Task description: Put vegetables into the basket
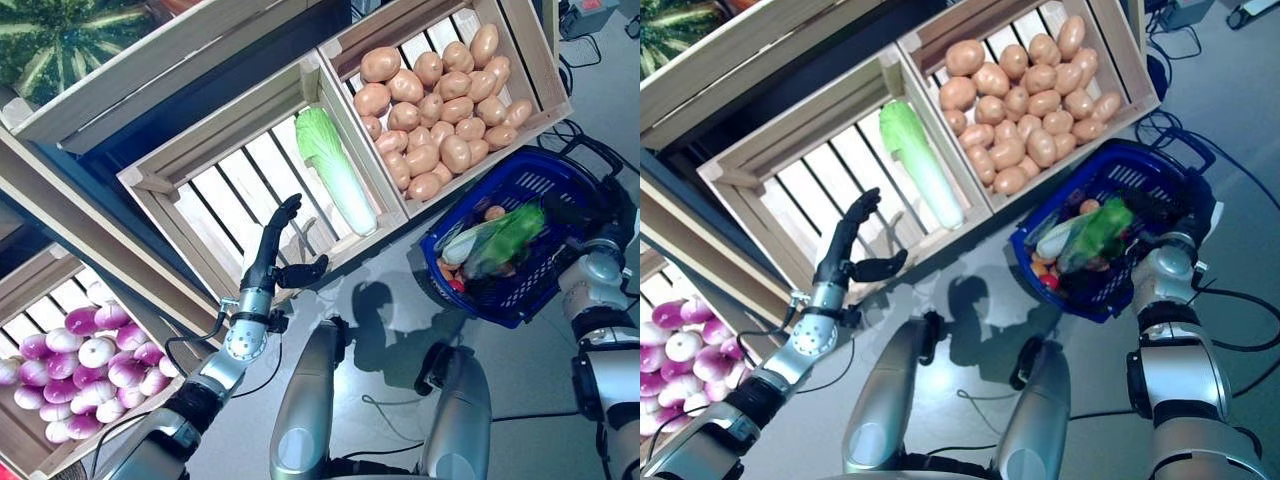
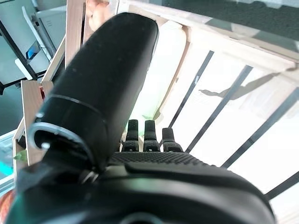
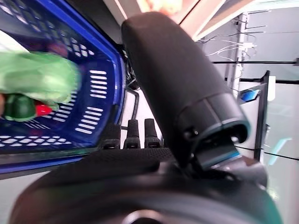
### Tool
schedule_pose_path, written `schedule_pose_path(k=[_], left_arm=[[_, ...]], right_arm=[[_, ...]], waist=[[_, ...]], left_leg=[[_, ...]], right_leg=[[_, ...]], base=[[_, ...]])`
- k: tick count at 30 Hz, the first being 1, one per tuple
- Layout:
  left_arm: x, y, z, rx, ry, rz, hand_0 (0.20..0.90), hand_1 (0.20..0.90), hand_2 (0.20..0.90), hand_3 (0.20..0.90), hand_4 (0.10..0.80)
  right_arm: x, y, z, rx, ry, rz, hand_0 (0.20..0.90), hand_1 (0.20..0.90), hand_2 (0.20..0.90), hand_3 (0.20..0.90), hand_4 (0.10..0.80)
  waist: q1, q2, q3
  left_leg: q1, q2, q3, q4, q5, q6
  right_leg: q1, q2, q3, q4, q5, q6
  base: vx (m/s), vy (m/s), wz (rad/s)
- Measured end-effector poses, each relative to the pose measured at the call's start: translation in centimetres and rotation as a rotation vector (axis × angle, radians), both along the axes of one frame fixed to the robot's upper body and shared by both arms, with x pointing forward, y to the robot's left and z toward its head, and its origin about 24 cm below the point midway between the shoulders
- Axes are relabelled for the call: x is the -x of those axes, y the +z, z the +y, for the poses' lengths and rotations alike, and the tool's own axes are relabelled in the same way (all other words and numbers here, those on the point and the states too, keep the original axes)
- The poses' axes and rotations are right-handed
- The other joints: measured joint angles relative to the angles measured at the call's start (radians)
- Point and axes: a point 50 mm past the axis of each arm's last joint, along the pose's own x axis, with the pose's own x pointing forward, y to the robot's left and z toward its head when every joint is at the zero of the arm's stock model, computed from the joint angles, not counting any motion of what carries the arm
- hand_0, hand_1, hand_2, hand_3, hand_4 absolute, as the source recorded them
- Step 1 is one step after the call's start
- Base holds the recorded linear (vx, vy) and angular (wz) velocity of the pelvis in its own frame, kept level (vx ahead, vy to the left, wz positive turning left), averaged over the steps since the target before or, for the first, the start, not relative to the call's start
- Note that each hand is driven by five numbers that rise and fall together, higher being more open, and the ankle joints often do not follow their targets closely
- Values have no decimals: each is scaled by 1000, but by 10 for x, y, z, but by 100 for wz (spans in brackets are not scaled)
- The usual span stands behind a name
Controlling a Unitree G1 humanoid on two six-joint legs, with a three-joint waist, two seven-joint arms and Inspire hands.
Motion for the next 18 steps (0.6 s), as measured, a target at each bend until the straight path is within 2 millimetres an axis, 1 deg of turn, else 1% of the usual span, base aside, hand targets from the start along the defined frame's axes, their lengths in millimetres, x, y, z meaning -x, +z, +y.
schedule_pose_path(k=[13,16,18], left_arm=[[0,0,0,9,4,-3,900,900,900,900,800],[-2,3,2,40,20,-7,900,900,900,900,800],[-7,10,3,24,33,-28,900,900,900,900,800]], right_arm=[[-2,6,2,12,17,-43,900,900,900,900,800],[-3,6,4,20,29,-40,900,900,900,900,800],[-4,6,6,37,42,-34,900,900,900,900,800]], waist=[[-1,-5,1],[-2,-5,1],[-6,-6,1]], left_leg=[[42,10,5,-49,3,-4],[63,14,11,-74,5,-6],[74,18,19,-83,4,-6]], right_leg=[[39,14,-6,-46,4,3],[56,23,-6,-73,12,9],[65,26,-6,-88,18,14]], base=[[3,4,-1],[4,31,-7],[-24,56,-9]])
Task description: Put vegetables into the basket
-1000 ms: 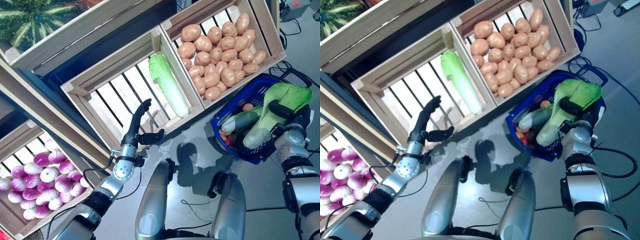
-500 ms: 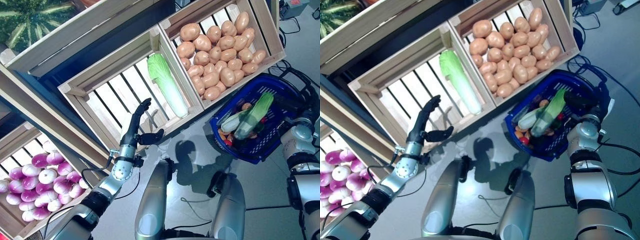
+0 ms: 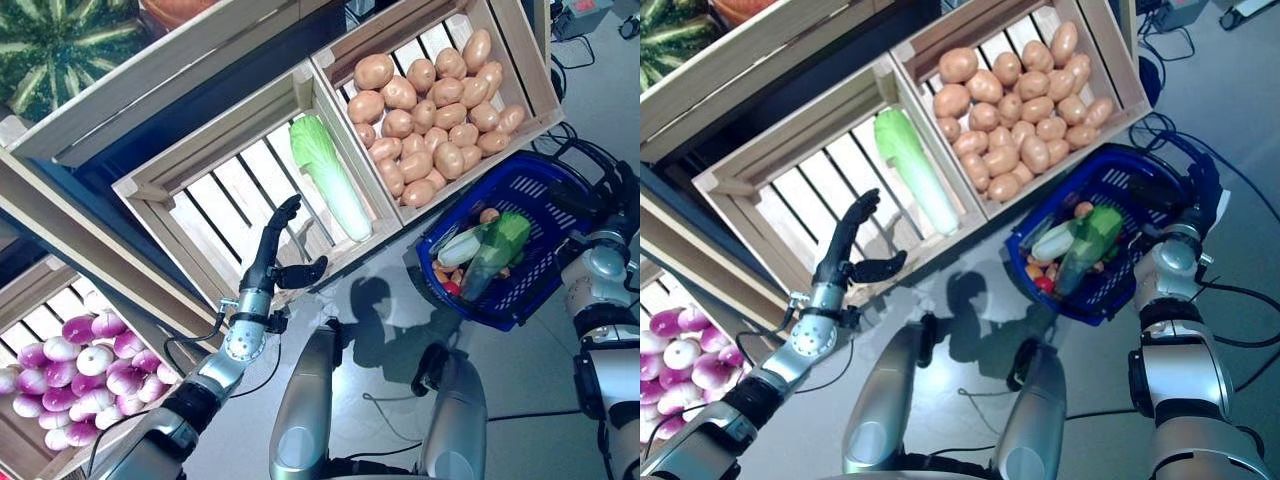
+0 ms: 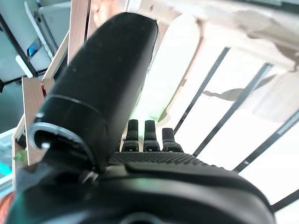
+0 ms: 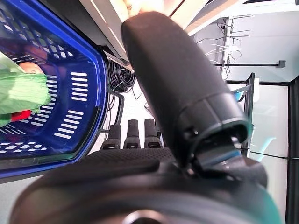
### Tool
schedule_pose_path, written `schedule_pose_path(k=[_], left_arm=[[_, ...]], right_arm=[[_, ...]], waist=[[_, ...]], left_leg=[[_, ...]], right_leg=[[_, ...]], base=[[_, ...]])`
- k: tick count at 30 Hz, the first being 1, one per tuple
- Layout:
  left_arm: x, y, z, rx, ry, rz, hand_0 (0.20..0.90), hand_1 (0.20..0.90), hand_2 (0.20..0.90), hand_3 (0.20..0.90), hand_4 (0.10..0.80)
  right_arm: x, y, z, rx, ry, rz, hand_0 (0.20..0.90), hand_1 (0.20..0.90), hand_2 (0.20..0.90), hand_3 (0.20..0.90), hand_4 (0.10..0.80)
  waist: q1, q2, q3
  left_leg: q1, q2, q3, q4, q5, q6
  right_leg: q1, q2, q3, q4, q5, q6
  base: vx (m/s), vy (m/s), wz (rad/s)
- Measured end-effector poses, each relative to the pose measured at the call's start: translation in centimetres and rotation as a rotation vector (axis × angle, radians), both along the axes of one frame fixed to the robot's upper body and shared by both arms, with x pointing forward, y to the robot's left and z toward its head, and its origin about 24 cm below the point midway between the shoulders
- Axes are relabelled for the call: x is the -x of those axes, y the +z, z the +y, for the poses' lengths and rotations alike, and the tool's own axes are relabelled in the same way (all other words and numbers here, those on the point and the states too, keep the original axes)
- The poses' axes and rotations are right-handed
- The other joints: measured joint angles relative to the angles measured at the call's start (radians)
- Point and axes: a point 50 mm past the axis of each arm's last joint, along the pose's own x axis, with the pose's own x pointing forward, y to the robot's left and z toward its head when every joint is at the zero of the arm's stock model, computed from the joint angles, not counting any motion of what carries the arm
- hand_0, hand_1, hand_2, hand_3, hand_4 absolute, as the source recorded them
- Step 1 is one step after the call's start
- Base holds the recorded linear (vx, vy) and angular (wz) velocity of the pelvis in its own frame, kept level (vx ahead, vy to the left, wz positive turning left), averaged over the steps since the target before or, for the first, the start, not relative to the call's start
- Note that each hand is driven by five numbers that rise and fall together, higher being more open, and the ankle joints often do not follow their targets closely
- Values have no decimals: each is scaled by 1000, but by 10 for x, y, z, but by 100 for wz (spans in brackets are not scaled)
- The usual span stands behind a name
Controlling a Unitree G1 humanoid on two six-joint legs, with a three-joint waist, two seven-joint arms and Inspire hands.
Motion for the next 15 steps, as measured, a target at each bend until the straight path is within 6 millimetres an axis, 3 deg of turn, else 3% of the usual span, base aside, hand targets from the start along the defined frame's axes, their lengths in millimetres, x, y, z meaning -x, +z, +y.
schedule_pose_path(k=[5,9,12,15], left_arm=[[-32,41,23,-362,147,-142,900,900,900,900,800],[-57,76,70,-697,372,-183,900,900,900,900,800],[-63,85,86,-877,434,-176,900,900,900,900,800],[-68,82,89,-1070,416,-162,900,900,900,900,800]], right_arm=[[-4,0,6,32,62,16,900,900,900,900,800],[-7,-2,10,59,111,43,900,900,900,900,800],[-7,-3,10,35,110,40,900,900,900,900,800],[-7,-7,12,54,131,68,900,900,900,900,800]], waist=[[-31,-1,0],[-74,-5,0],[-96,-15,-1],[-119,-20,-1]], left_leg=[[2,5,12,2,-3,4],[5,22,34,-1,-5,6],[5,28,54,-3,-7,8],[-5,35,69,2,-13,9]], right_leg=[[0,6,12,-9,3,2],[-4,27,33,-33,22,9],[-18,37,55,-40,30,12],[-38,41,70,-41,39,19]], base=[[-7,75,-5],[-19,72,-18],[-31,57,-18],[-42,61,-17]])
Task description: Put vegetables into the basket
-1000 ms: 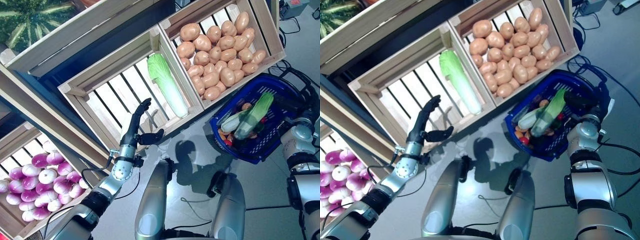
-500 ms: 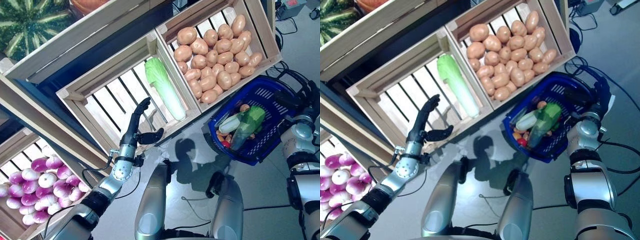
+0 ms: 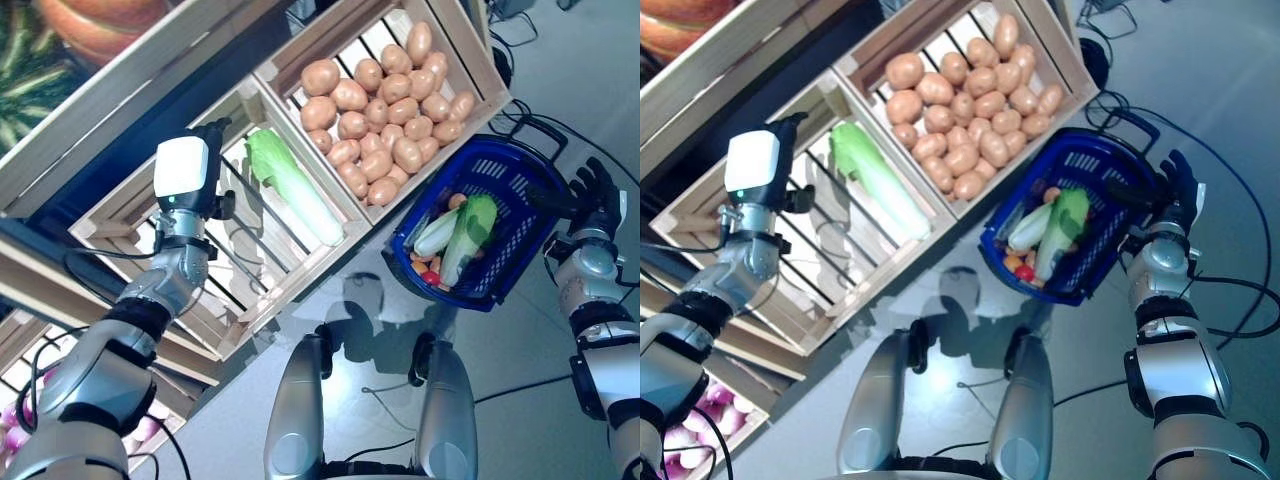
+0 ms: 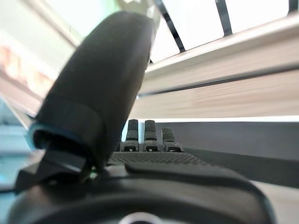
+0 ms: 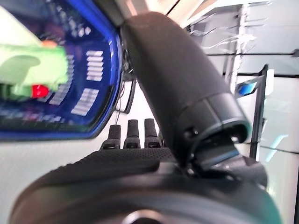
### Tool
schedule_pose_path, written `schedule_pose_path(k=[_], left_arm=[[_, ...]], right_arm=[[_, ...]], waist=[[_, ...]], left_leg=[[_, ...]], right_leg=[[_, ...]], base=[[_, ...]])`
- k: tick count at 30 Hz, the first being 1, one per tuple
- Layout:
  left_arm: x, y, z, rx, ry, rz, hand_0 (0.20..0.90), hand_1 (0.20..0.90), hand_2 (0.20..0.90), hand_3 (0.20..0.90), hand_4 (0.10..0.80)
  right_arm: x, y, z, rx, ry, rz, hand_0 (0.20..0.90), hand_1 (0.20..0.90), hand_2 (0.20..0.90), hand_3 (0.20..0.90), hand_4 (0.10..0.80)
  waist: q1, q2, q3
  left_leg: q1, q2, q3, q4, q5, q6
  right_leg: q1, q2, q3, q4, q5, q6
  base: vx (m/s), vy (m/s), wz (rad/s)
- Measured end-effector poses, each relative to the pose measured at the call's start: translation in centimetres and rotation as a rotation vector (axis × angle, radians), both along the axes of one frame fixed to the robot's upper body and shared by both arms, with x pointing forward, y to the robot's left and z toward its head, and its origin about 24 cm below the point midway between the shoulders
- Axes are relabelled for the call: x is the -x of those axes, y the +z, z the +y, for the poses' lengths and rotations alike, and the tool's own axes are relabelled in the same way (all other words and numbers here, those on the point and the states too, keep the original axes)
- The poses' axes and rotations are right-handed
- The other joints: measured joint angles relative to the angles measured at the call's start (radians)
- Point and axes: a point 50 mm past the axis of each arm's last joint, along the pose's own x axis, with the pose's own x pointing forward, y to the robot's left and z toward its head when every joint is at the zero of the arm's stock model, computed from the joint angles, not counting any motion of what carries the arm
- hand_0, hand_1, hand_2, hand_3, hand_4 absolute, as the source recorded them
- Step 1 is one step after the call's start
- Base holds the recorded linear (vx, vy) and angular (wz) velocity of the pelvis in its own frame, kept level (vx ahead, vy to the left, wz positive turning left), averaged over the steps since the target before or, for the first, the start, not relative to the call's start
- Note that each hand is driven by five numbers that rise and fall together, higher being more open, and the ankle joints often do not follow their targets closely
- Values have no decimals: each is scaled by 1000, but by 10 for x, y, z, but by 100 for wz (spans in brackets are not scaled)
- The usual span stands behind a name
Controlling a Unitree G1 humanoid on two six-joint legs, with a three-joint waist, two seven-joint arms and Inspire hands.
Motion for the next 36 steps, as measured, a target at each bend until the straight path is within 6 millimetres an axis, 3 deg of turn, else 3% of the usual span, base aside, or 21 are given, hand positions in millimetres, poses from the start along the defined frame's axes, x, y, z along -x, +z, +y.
schedule_pose_path(k=[7,12,19,36], left_arm=[[-4,-14,-7,-283,-50,123,900,900,900,900,800],[-6,-11,-6,-304,-36,142,900,900,900,900,800],[-6,-13,-3,-335,-18,168,900,900,900,900,800],[-17,0,-22,-602,-85,208,900,900,900,900,800]], right_arm=[[-5,-2,10,-2,99,14,900,900,900,900,800],[-11,5,18,-109,180,-63,900,900,900,900,800],[-22,17,48,-115,329,-142,900,900,900,900,800],[-23,22,51,-136,339,-180,900,900,900,900,800]], waist=[[-41,-1,0],[-58,-1,0],[-74,0,0],[-73,0,1]], left_leg=[[-11,8,26,-1,-2,1],[-28,9,34,-1,-1,-2],[-49,16,49,0,0,-5],[-176,33,38,70,-3,-8]], right_leg=[[-35,8,27,1,7,-2],[-62,17,45,6,8,-4],[-103,24,63,20,9,-4],[-223,34,67,74,13,-18]], base=[[-41,59,-11],[-30,60,-6],[-40,2,-6],[-30,-3,0]])
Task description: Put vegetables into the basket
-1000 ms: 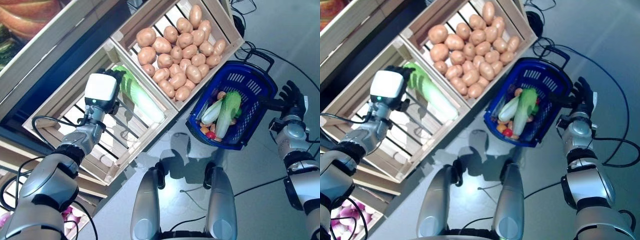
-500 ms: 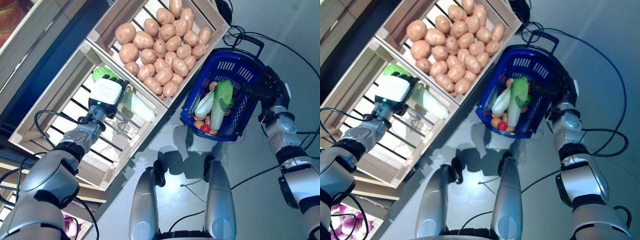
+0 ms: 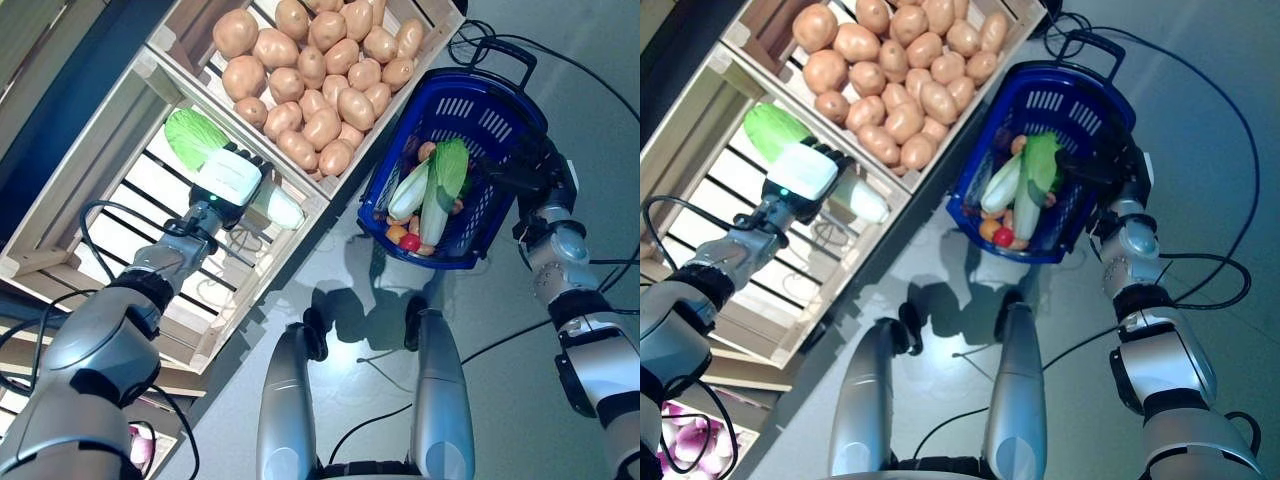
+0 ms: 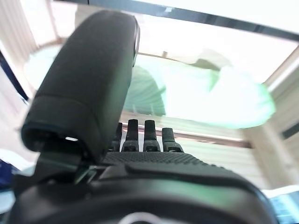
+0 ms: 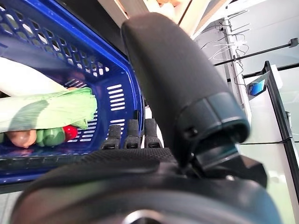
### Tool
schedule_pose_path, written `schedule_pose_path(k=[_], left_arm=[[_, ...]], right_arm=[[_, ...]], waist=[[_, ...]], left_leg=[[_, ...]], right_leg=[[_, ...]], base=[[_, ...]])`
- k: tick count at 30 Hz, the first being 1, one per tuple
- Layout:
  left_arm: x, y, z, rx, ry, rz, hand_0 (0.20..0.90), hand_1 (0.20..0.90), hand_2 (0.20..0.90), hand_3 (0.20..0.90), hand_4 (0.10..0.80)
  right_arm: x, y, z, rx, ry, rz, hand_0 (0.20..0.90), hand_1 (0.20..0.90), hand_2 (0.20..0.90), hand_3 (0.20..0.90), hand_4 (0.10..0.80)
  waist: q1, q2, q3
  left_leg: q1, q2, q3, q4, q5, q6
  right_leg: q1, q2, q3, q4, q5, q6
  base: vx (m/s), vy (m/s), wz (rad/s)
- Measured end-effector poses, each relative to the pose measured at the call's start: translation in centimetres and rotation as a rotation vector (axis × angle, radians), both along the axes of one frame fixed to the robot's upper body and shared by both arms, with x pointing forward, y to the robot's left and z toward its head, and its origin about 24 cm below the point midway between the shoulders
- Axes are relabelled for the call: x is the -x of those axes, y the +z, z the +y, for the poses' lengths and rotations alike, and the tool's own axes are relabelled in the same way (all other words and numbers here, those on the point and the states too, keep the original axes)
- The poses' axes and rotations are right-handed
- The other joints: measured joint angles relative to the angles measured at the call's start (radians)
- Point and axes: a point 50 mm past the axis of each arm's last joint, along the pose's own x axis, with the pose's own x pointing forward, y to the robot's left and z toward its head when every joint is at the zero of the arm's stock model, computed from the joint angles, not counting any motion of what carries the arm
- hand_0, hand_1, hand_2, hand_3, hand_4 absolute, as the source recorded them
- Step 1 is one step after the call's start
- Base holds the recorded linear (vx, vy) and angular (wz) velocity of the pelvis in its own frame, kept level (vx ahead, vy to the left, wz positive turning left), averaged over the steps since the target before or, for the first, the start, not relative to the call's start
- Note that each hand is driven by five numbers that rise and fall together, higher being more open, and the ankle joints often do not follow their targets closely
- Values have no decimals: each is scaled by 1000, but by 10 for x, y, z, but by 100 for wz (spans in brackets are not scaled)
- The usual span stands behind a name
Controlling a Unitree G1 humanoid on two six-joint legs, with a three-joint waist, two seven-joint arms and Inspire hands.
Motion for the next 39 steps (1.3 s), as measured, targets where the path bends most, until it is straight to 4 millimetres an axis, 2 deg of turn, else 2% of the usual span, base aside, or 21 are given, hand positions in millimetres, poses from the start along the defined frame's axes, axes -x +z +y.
schedule_pose_path(k=[4,10,13,18,22,23,24,33,36,39], left_arm=[[-5,12,-11,-102,-38,3,900,900,900,900,800],[-9,15,-22,-196,-60,92,900,900,900,900,800],[-15,29,-30,-228,-31,137,900,900,900,900,800],[-20,46,-39,-182,37,210,900,900,900,900,800],[-21,49,-40,-145,56,220,900,900,900,900,800],[-21,49,-39,-138,60,221,564,564,564,564,576],[-22,49,-39,-136,63,220,300,300,300,300,400],[-21,49,-40,-128,51,202,300,300,300,300,400],[-22,42,-34,-132,80,216,300,300,300,300,400],[-18,22,-15,-133,147,267,300,300,300,300,400]], right_arm=[[0,1,1,-1,5,-7,900,900,900,900,800],[-1,0,4,-1,14,0,900,900,900,900,800],[-1,1,3,-28,12,-10,900,900,900,900,800],[-2,3,2,-62,6,-19,900,900,900,900,800],[-2,4,3,-64,7,-26,900,900,900,900,800],[-2,6,2,-84,6,-33,900,900,900,900,800],[-3,8,2,-96,4,-44,900,900,900,900,800],[-4,24,5,-123,8,-132,900,900,900,900,800],[-4,24,6,-124,13,-134,900,900,900,900,800],[-3,20,5,-121,13,-123,900,900,900,900,800]], waist=[[3,0,0],[3,0,0],[4,0,0],[2,0,0],[6,0,0],[6,0,0],[6,1,0],[10,1,0],[6,1,0],[3,1,0]], left_leg=[[-66,4,-3,23,1,0],[-133,7,-8,48,0,0],[-142,8,-9,51,0,1],[-155,8,-8,53,-1,3],[-161,9,-10,53,1,0],[-163,9,-13,53,1,-1],[-164,10,-14,53,2,-2],[-164,10,-16,61,5,-6],[-144,10,-15,66,2,-4],[-92,10,-12,50,0,-4]], right_leg=[[-63,2,1,17,6,-7],[-128,4,1,37,9,-6],[-136,4,1,38,9,-7],[-152,3,2,41,8,-13],[-162,3,2,47,9,-17],[-163,4,0,47,9,-18],[-164,4,-1,47,10,-19],[-161,3,-3,54,12,-22],[-141,1,-5,55,13,-18],[-90,2,-7,40,13,-18]], base=[[-47,-14,-2],[-26,-5,0],[0,0,0],[0,0,0],[0,0,0],[0,0,0],[0,0,0],[10,3,0],[47,10,-2],[39,20,-2]])
